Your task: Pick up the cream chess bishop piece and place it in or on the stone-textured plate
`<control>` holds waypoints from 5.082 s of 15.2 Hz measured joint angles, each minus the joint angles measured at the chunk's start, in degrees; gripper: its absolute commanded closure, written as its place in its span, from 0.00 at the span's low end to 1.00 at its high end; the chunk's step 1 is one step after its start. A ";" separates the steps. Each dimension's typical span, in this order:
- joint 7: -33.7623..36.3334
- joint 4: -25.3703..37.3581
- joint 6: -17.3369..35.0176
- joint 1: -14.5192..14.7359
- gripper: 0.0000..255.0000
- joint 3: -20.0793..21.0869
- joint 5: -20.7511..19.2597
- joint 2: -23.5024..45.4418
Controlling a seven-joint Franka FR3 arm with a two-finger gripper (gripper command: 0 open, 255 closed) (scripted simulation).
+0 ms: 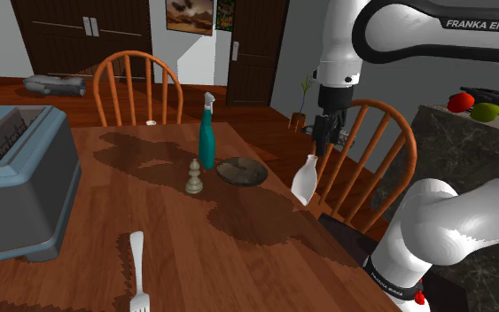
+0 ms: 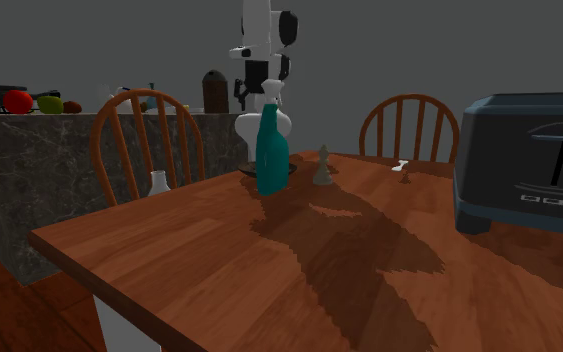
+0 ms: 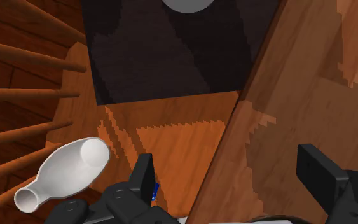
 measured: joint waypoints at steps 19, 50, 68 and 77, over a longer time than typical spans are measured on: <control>10.77 2.82 34.79 3.17 0.00 12.46 3.88 22.22; 21.28 11.44 53.62 2.13 1.00 18.90 -6.47 42.39; 18.50 18.27 43.15 2.28 1.00 18.33 -3.50 38.31; 11.72 14.30 40.49 1.22 1.00 14.54 0.21 31.08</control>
